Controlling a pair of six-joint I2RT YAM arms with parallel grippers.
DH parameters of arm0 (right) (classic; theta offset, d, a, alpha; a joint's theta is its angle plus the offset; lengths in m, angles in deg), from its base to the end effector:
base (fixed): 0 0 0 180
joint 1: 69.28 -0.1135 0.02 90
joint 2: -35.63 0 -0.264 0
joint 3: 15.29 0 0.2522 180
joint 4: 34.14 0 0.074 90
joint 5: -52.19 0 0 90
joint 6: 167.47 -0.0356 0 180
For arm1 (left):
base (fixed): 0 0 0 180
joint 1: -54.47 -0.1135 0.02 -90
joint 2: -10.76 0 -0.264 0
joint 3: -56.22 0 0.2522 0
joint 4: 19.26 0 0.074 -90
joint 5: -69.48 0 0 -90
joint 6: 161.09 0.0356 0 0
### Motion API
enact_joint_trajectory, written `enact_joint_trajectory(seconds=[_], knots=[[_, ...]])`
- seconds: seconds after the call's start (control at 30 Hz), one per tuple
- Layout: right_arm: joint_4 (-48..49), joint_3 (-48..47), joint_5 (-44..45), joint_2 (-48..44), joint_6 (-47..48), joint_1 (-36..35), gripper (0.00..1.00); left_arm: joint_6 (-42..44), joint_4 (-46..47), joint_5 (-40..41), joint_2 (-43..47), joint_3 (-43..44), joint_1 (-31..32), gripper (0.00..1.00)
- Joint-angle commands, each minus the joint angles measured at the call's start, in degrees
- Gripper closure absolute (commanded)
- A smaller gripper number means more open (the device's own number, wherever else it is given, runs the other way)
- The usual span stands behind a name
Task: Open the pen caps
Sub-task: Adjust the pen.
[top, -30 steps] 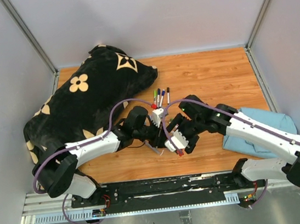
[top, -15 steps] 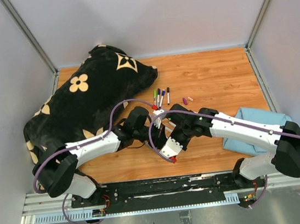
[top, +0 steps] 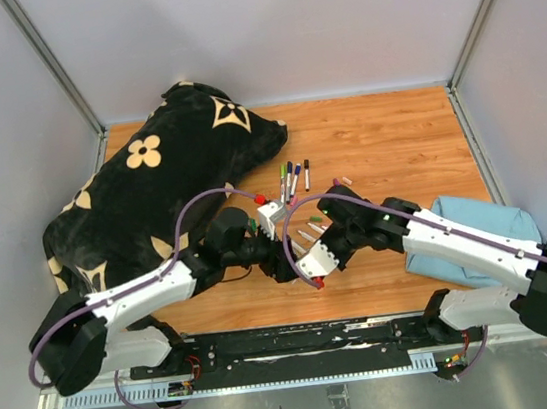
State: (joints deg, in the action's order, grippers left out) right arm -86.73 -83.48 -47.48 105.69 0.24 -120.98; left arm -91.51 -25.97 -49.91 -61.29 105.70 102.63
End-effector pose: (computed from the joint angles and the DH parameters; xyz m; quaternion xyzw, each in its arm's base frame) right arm 0.1474 0.1963 0.2647 -0.8689 0.3822 0.0098 0.3144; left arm 0.1625 -0.2077 0.2165 0.3246 0.7796 -0.4563 0.2806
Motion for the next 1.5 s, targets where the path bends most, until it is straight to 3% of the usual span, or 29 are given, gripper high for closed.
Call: enact_joint_trajectory(seconds=[0.0,0.1,0.27,0.53,0.7,0.8,1.47], knots=[[0.6,2.7,-4.5,-4.0,-6.0,4.1,0.99,-3.0,10.4,3.8,8.9,-6.1,-0.6,0.29],[0.8,3.5,-7.6,-5.7,-11.3,6.3,0.99,-4.2,19.3,7.2,16.2,-13.2,-0.8,0.23],[1.4,0.8,-14.3,-5.7,-22.4,11.6,0.99,-7.3,36.3,15.0,26.1,-23.6,-0.8,0.01],[3.0,-5.5,-28.7,-3.7,-40.8,24.2,0.99,-11.5,52.6,21.5,26.8,-28.8,-0.9,0.01],[3.4,-7.4,-38.0,-1.4,-48.9,28.0,0.99,-16.0,65.8,26.2,23.0,-33.3,-0.9,0.01],[4.6,-7.1,-41.8,-0.4,-50.7,28.0,0.99,-18.3,67.7,28.4,19.9,-33.2,-0.9,0.01],[8.8,-4.3,-43.5,4.4,-55.9,28.0,0.99,-27.6,74.1,33.9,8.3,-31.2,-0.9,0.01]])
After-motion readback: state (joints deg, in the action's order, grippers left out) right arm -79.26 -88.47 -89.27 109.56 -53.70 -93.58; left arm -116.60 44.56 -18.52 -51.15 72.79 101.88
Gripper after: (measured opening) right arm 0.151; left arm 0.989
